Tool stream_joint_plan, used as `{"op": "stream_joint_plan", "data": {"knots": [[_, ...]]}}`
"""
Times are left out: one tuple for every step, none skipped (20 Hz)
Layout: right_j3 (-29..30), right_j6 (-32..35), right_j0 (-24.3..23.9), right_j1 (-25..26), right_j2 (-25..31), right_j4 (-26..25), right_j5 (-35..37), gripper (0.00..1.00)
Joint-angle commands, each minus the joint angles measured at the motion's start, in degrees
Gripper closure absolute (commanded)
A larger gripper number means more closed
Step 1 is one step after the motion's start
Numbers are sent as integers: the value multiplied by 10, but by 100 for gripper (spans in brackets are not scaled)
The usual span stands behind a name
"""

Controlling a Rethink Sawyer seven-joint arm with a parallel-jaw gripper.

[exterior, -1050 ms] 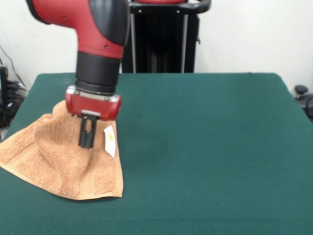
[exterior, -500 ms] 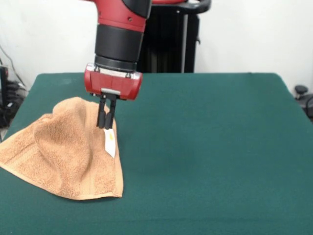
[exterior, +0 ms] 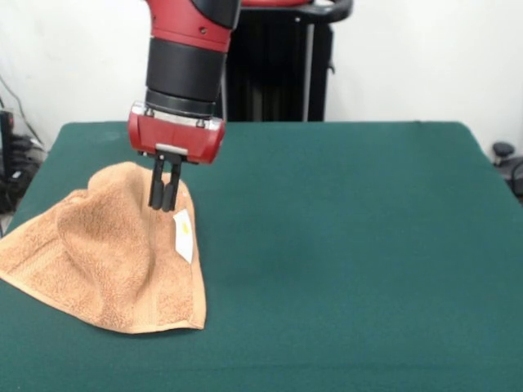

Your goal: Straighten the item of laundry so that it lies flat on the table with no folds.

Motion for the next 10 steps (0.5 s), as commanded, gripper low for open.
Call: {"op": "stream_joint_plan", "data": {"knots": [[32, 119, 7, 64, 19, 19, 30, 100], [27, 118, 4, 75, 19, 17, 23, 100], [21, 118, 4, 85, 18, 17, 17, 100], [19, 118, 3, 91, 18, 16, 12, 100], [15, 119, 3, 100, 19, 17, 7, 100], [15, 120, 3, 103, 18, 17, 4, 100], [15, 121, 4, 106, 17, 17, 1, 100], [17, 122, 3, 107, 18, 16, -1, 100], [18, 122, 4, 107, 18, 16, 0, 100], [20, 121, 4, 106, 18, 15, 2, 100]]}}
